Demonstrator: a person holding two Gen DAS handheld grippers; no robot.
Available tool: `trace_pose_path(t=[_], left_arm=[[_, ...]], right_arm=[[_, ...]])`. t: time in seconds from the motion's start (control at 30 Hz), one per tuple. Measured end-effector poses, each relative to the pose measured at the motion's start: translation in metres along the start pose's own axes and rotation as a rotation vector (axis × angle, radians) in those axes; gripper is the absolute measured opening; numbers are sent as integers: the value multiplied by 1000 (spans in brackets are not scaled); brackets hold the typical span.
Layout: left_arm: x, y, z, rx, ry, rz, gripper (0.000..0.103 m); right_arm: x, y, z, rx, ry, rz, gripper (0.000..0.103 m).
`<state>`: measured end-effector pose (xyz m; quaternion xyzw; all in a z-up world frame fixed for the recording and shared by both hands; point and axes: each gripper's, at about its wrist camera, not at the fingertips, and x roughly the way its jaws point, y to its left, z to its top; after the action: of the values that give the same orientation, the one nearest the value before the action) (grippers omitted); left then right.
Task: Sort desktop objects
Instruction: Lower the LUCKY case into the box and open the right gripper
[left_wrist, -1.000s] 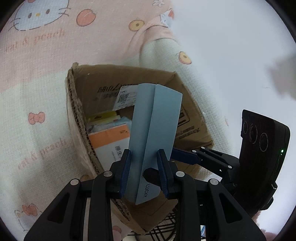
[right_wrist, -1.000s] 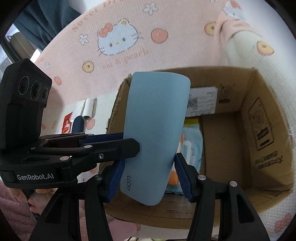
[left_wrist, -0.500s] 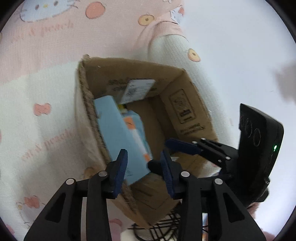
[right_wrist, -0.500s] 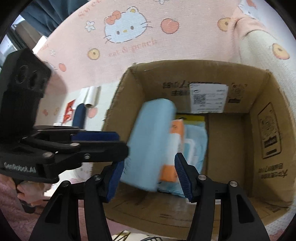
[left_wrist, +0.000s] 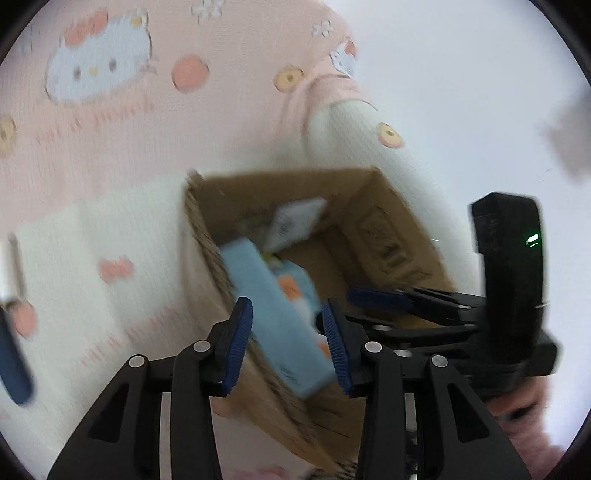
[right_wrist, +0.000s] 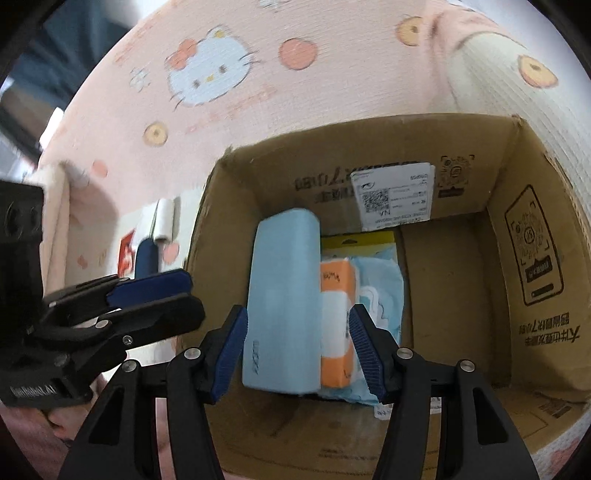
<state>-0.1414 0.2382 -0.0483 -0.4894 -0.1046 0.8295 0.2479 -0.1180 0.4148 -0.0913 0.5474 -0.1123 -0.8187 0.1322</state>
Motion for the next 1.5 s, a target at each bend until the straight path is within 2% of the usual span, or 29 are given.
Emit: trace_pose_path(t=[0.07,0.17,0.2,0.27,0.3,0.37,0.4,0.43,0.53,0.6,0.7,0.93,1.0,1.2,1.27,1.37,1.43,1.5], left_arm=[[2,2,4,31,-17,24,43],[9,2,14,75,-14,-39,43],[14,2,20,83,-3,-58,41],[29,3,33,87,48,-50,29],[37,3,38,85,72,-38,25],[56,8,48,71,138,-1,22],[64,10,53,63,157,16,16],[68,13,56,57,158,20,14],[74,11,62,67,168,17,14],[76,11,64,67,171,47,13],[77,13,63,60,183,20,13],[74,5,57,37,236,50,13],[77,-1,51,31,281,36,13],[79,-14,39,87,281,87,14],[79,-15,37,82,283,86,14],[75,-13,35,42,290,32,23],[68,-12,34,17,262,-5,43],[58,-14,34,17,216,-13,49]], right_arm=[[3,0,5,29,-9,10,55],[11,-4,13,73,-9,14,52],[15,-6,16,84,-3,12,37],[24,-9,20,117,19,17,15],[26,-11,22,130,18,27,15],[32,-12,26,141,30,28,15],[35,-11,28,140,32,17,14],[36,-10,30,137,33,6,14],[45,-8,35,140,44,18,14],[51,-7,35,145,60,25,14],[59,-1,30,116,82,22,14],[56,3,16,73,111,-3,14],[50,2,7,68,121,-8,14],[40,8,-11,39,139,-41,14],[36,7,-16,47,140,-36,14],[29,4,-20,83,125,-16,15],[21,6,-21,82,104,-28,15],[10,8,-17,62,65,-63,15]])
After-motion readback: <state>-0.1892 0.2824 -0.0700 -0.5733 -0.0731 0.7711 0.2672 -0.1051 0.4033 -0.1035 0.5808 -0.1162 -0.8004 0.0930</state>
